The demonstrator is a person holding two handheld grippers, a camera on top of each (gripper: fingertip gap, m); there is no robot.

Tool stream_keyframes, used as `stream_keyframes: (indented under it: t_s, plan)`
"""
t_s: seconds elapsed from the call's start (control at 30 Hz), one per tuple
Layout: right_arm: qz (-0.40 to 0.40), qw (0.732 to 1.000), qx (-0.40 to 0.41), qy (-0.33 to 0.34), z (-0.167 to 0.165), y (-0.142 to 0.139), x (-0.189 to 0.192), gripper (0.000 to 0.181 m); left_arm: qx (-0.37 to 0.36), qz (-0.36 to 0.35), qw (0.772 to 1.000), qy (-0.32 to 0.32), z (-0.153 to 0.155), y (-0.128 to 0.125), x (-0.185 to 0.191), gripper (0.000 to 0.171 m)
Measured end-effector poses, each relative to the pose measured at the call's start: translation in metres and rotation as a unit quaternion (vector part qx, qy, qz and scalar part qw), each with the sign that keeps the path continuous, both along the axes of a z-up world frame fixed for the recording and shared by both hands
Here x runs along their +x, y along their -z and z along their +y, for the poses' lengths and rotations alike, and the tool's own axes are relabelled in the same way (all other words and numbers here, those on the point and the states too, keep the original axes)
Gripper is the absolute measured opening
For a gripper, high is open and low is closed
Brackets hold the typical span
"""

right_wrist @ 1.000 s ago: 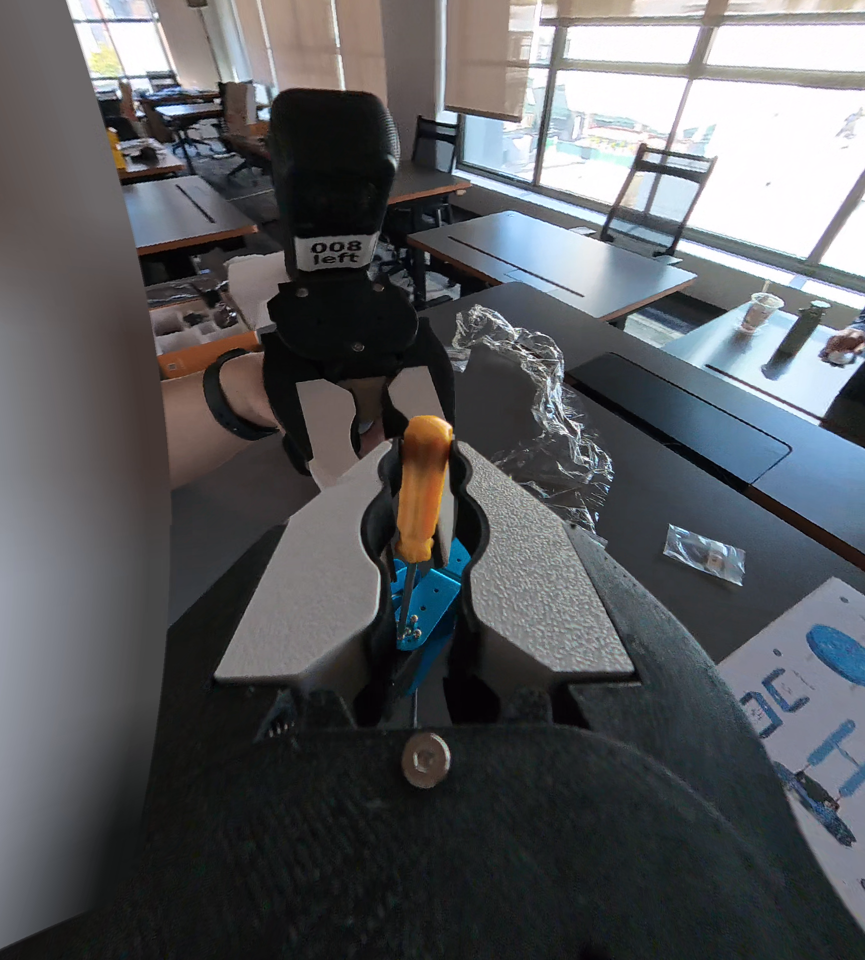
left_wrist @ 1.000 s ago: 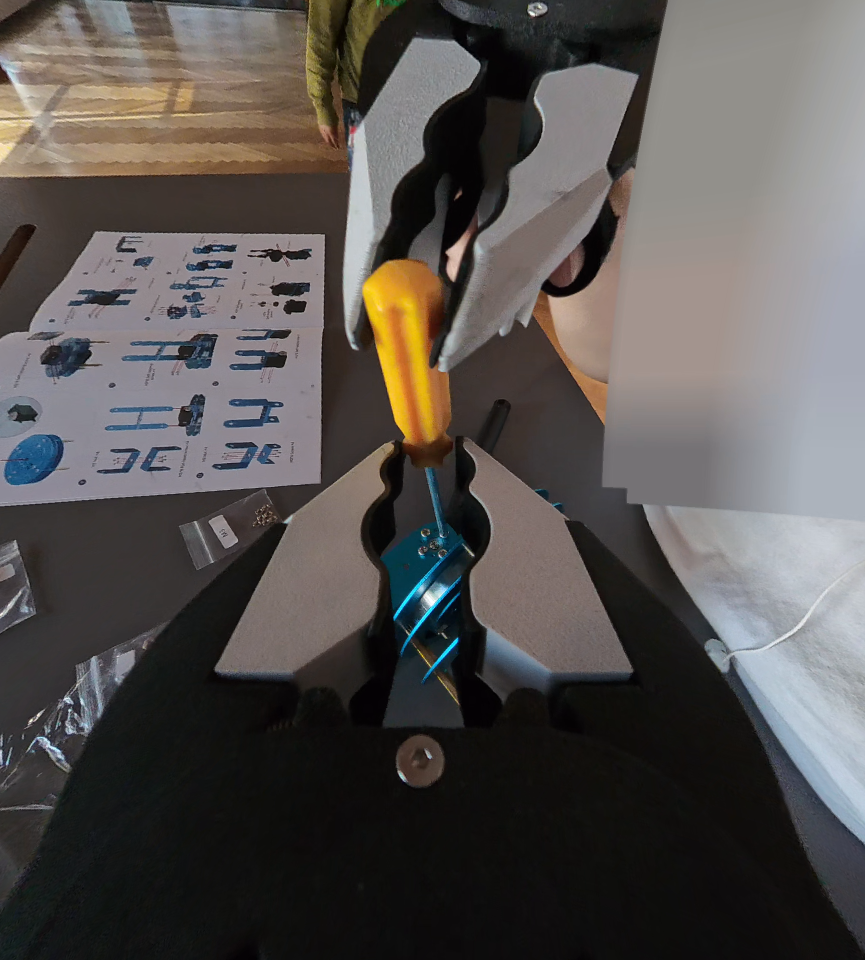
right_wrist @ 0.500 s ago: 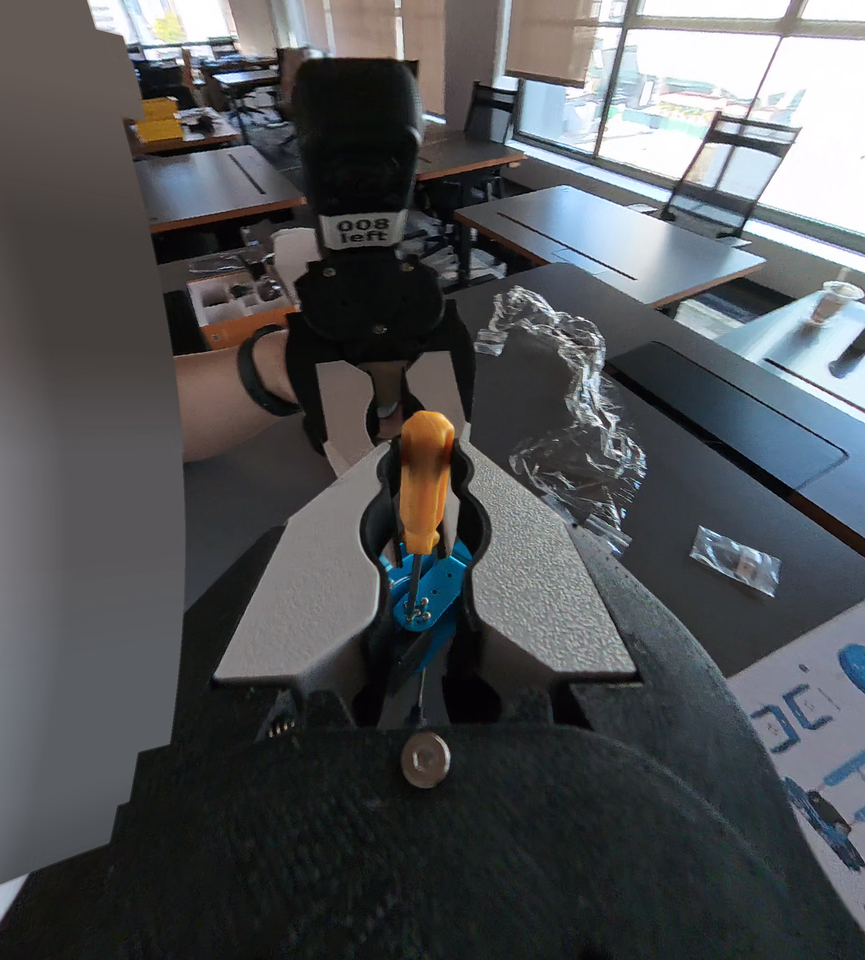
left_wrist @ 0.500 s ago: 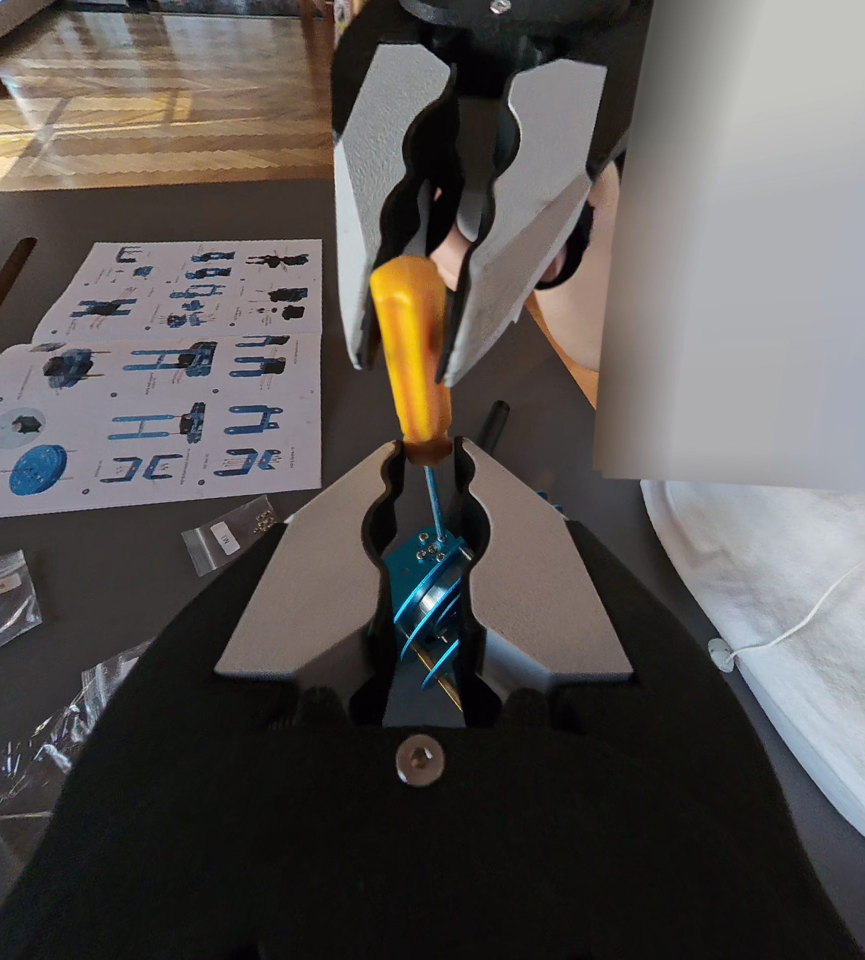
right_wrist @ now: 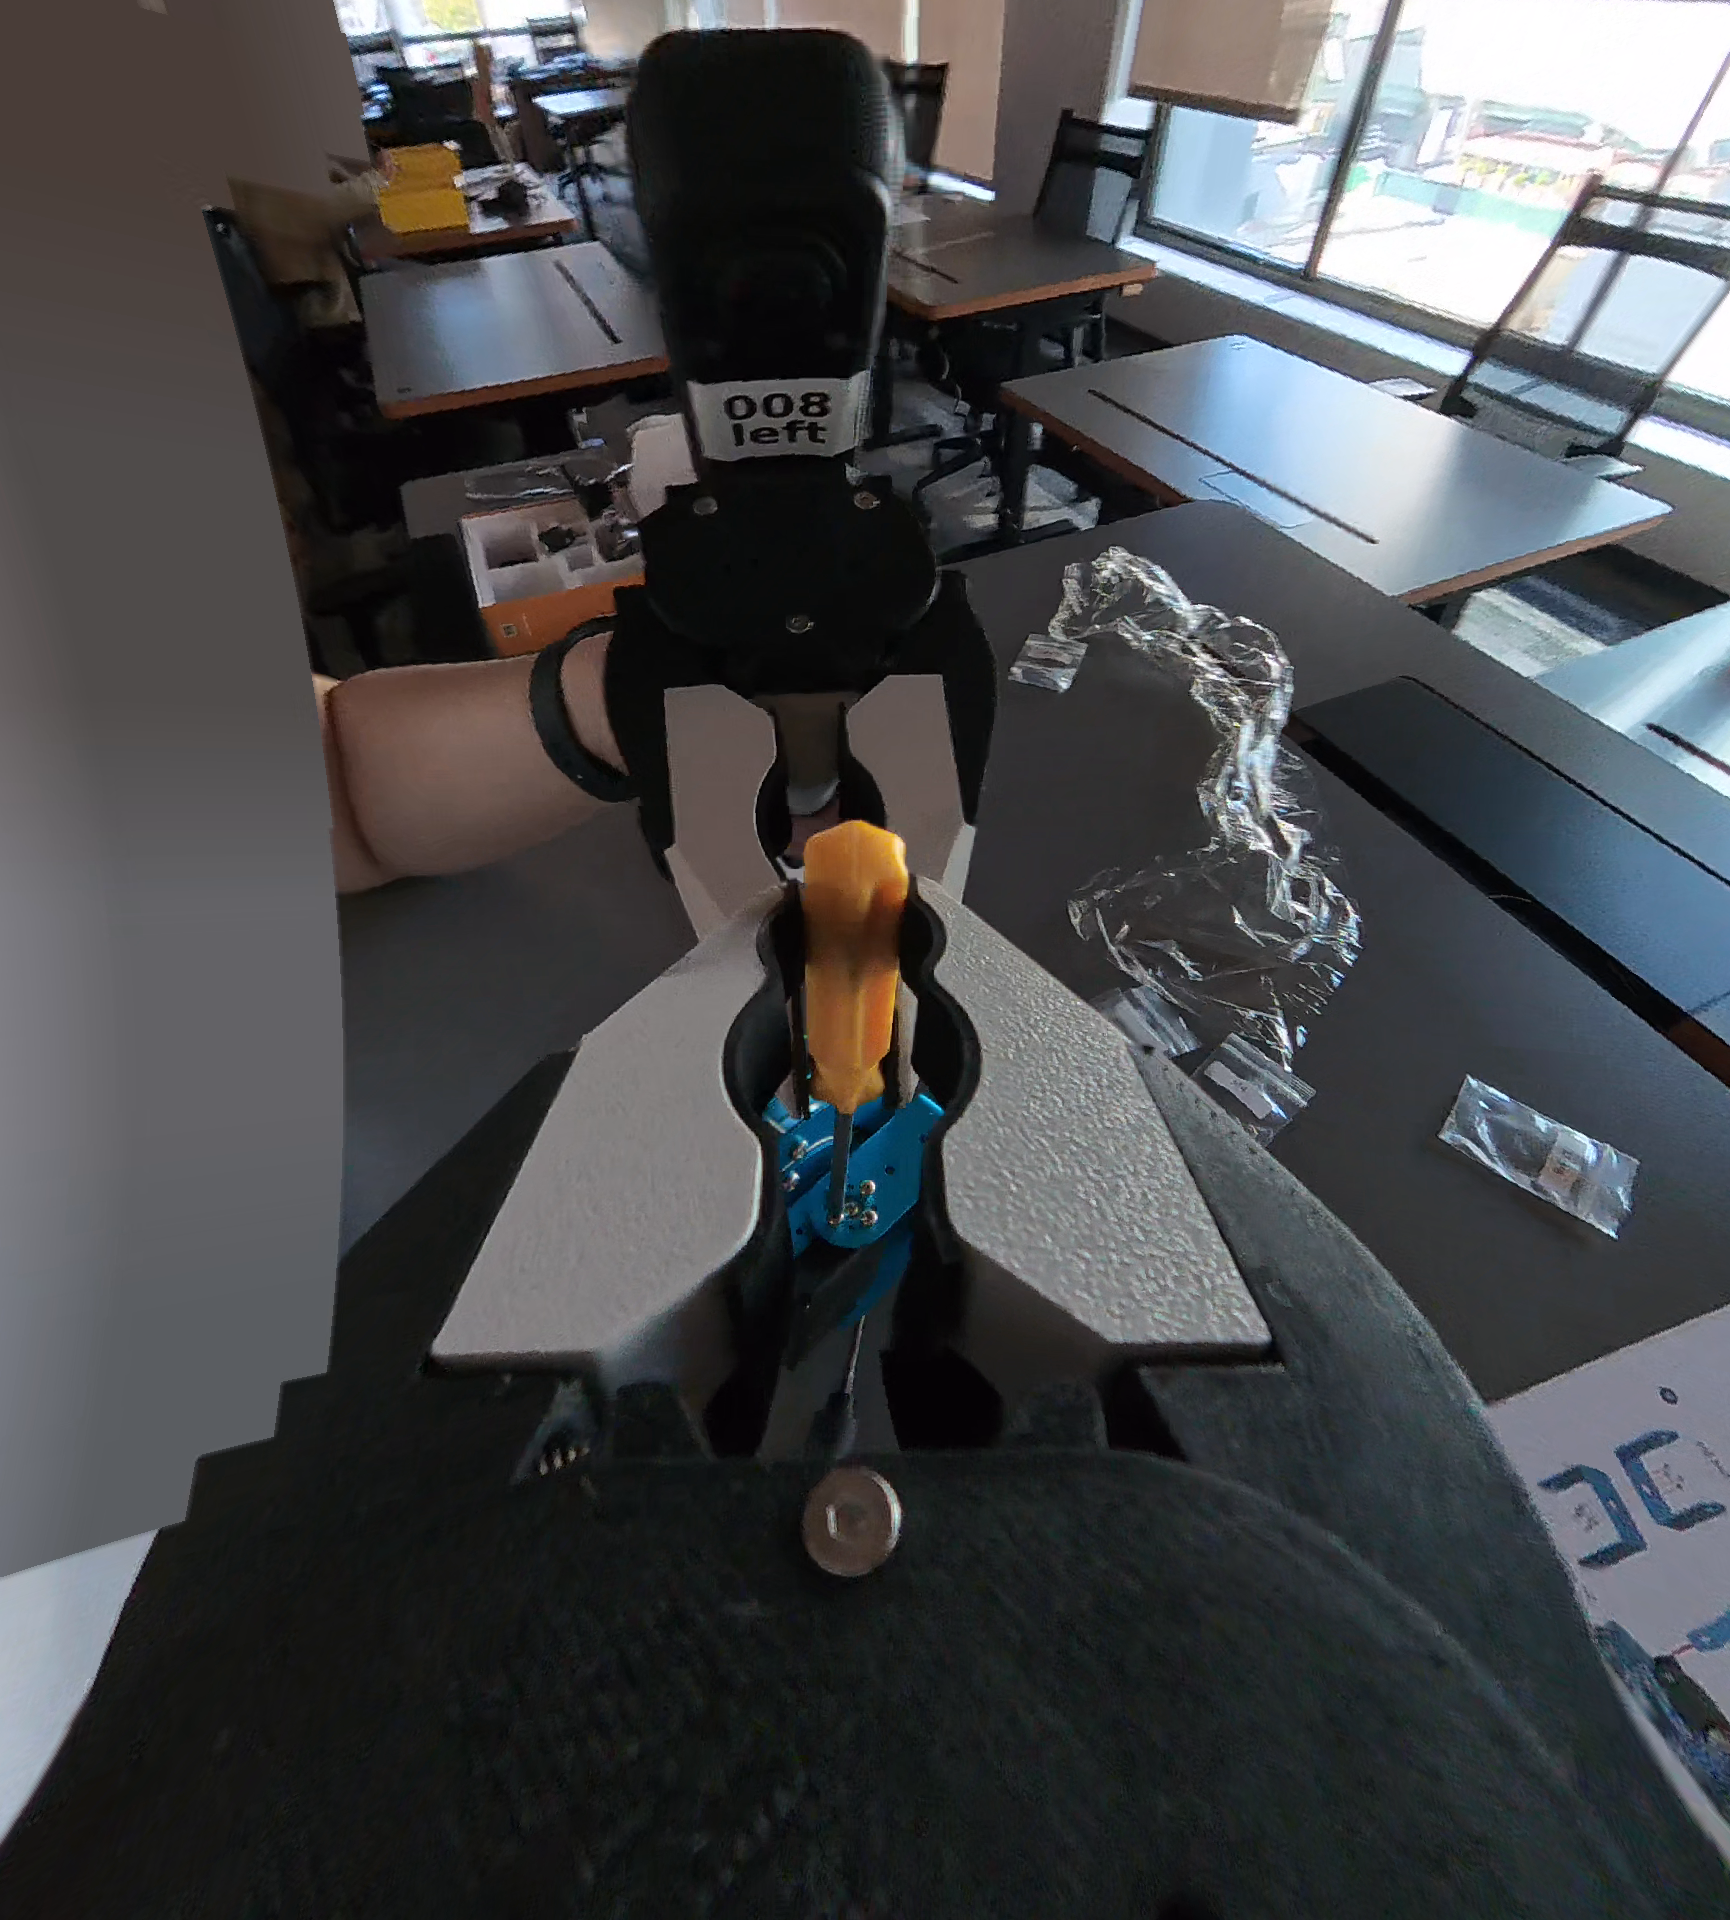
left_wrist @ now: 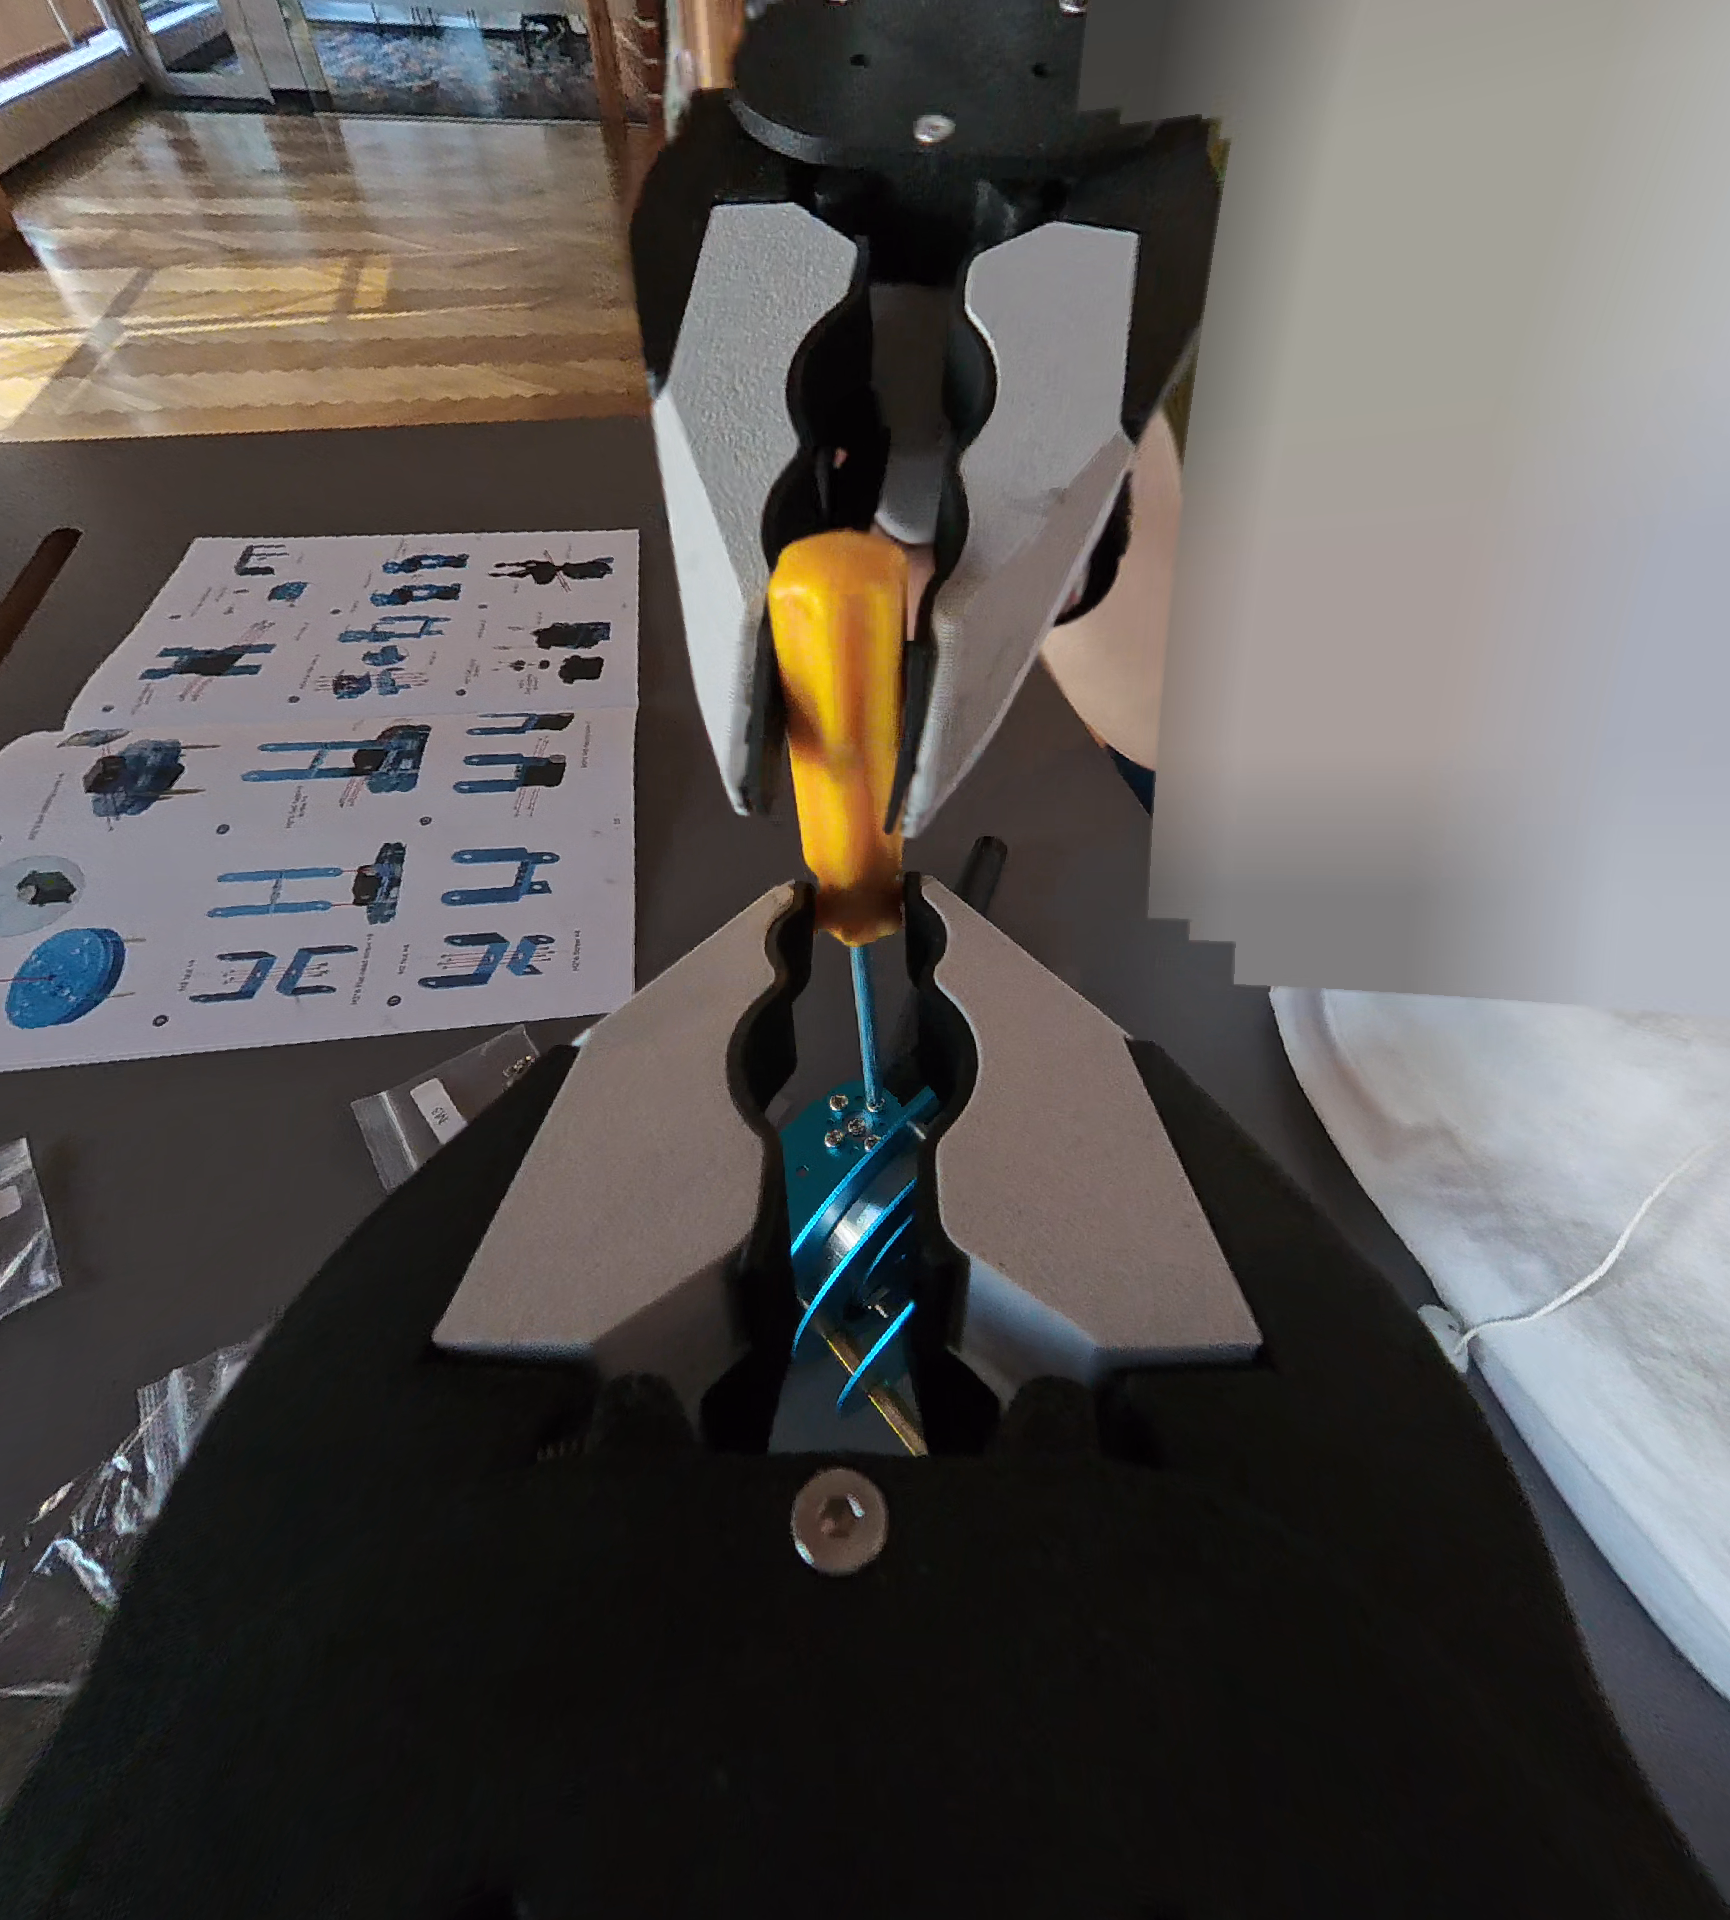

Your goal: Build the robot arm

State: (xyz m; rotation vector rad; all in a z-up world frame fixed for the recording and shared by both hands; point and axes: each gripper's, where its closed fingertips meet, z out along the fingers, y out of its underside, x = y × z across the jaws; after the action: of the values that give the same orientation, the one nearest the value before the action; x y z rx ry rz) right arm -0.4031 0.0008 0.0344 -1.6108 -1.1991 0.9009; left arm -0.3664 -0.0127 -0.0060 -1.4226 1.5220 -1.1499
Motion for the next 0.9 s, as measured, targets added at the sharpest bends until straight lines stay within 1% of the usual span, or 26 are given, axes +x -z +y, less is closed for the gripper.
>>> stream_keyframes:
  t_s: [0.07, 0.17, 0.2, 0.23, 0.3, 0.33, 0.37, 0.43, 0.47, 0.5, 0.53, 0.6, 0.63, 0.7, 0.73, 0.77, 0.8, 0.87, 0.9]
  plan:
    - [0.007, 0.998, 0.007, 0.057, 0.006, 0.000, 0.003, 0.016, 0.005, 0.007, 1.000, -0.027, 0.005, 0.000, 0.001, 0.027]
    - [0.022, 0.993, 0.011, 0.114, 0.009, -0.001, 0.006, 0.016, 0.039, 0.016, 0.999, -0.032, 0.002, 0.002, 0.004, 0.017]
    - [0.023, 0.992, 0.013, 0.122, 0.009, -0.001, 0.006, 0.016, 0.049, 0.018, 0.998, -0.033, 0.002, 0.002, 0.004, 0.017]
    - [0.021, 0.993, 0.011, 0.117, 0.008, -0.001, 0.006, 0.016, 0.051, 0.018, 0.998, -0.029, 0.001, 0.002, 0.003, 0.017]
    - [0.017, 0.997, 0.013, 0.072, 0.002, -0.003, 0.002, 0.019, 0.041, 0.020, 0.999, -0.016, -0.001, 0.002, 0.002, 0.017]
    - [0.019, 0.998, 0.019, 0.051, 0.000, -0.006, 0.000, 0.028, 0.038, 0.019, 0.999, -0.015, -0.001, 0.002, 0.001, 0.016]
    - [0.017, 0.999, 0.023, 0.030, -0.001, -0.007, -0.001, 0.026, 0.035, 0.016, 0.999, -0.011, -0.001, 0.002, 0.001, 0.017]
    - [0.007, 1.000, 0.024, 0.006, 0.000, -0.005, -0.002, 0.018, 0.033, 0.013, 0.999, -0.004, -0.002, 0.002, 0.000, 0.017]
    - [0.005, 1.000, 0.018, -0.001, -0.001, -0.004, -0.003, 0.018, 0.034, 0.011, 0.999, -0.002, -0.002, 0.002, 0.000, 0.017]
    - [0.005, 1.000, 0.013, 0.001, -0.002, -0.004, -0.003, 0.018, 0.034, 0.011, 0.999, -0.005, -0.002, 0.001, 0.000, 0.017]
    - [0.006, 1.000, 0.013, 0.018, 0.001, -0.004, -0.002, 0.018, 0.032, 0.013, 0.999, -0.013, -0.001, 0.002, 0.001, 0.017]
    - [0.010, 0.997, 0.020, 0.072, 0.006, -0.003, 0.001, 0.018, 0.027, 0.021, 0.999, -0.035, 0.001, 0.002, 0.004, 0.036]
    - [0.017, 0.995, 0.021, 0.095, 0.006, -0.004, 0.002, 0.018, 0.034, 0.025, 0.998, -0.051, 0.003, 0.003, 0.006, 0.039]
    - [0.028, 0.991, 0.024, 0.127, 0.006, -0.004, 0.003, 0.018, 0.063, 0.030, 0.995, -0.077, 0.009, 0.005, 0.008, 0.035]
    - [0.028, 0.989, 0.031, 0.144, 0.008, -0.005, 0.006, 0.019, 0.066, 0.030, 0.995, -0.065, 0.004, 0.005, 0.009, 0.018]
    - [0.026, 0.988, 0.037, 0.148, 0.010, -0.005, 0.007, 0.019, 0.065, 0.034, 0.995, -0.063, 0.003, 0.006, 0.010, 0.016]
    - [0.023, 0.990, 0.037, 0.137, 0.009, -0.005, 0.008, 0.019, 0.062, 0.036, 0.996, -0.061, 0.002, 0.006, 0.009, 0.015]
    - [0.027, 0.995, 0.028, 0.094, 0.006, -0.007, 0.006, 0.025, 0.049, 0.037, 0.997, -0.050, 0.001, 0.006, 0.008, 0.016]
    - [0.031, 0.997, 0.022, 0.067, 0.003, -0.008, 0.005, 0.023, 0.043, 0.035, 0.998, -0.043, 0.000, 0.006, 0.007, 0.015]
